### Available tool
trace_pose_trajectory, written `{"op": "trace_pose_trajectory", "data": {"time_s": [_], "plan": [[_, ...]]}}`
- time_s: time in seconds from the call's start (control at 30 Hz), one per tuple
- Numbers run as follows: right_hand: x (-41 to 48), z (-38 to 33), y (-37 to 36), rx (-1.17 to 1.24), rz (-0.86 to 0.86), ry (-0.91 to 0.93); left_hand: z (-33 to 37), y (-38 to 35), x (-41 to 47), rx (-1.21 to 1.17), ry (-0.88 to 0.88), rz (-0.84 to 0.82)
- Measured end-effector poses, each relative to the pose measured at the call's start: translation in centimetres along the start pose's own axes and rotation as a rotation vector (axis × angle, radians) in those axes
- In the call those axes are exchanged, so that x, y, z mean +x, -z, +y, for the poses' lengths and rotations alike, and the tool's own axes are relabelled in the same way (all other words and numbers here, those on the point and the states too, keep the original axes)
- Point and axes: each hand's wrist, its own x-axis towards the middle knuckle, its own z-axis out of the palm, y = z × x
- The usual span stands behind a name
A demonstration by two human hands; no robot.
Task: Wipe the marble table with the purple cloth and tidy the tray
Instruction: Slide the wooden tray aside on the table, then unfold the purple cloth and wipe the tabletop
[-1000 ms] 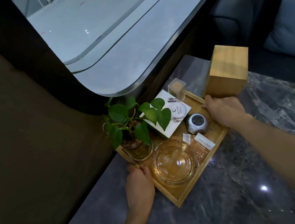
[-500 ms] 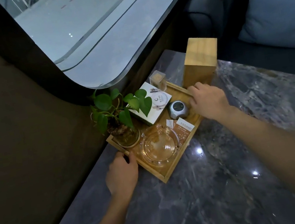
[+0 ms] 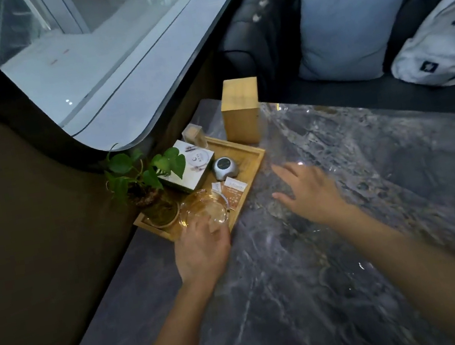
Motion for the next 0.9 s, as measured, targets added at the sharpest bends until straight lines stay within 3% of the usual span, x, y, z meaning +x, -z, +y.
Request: {"op": "trace_pose_trajectory", "data": {"time_s": [0.27,0.9], "plan": [[-9.1,4.5,0.6,0.036,0.091,-0.193,5.6,-3.8,-2.9,0.020,-0.355,-0.128],[-32.5,14.3,1.3,-0.030,0.162,-0.754,20.2,-13.4,-16.3,-0.039,-0.902,-0.325]]}}
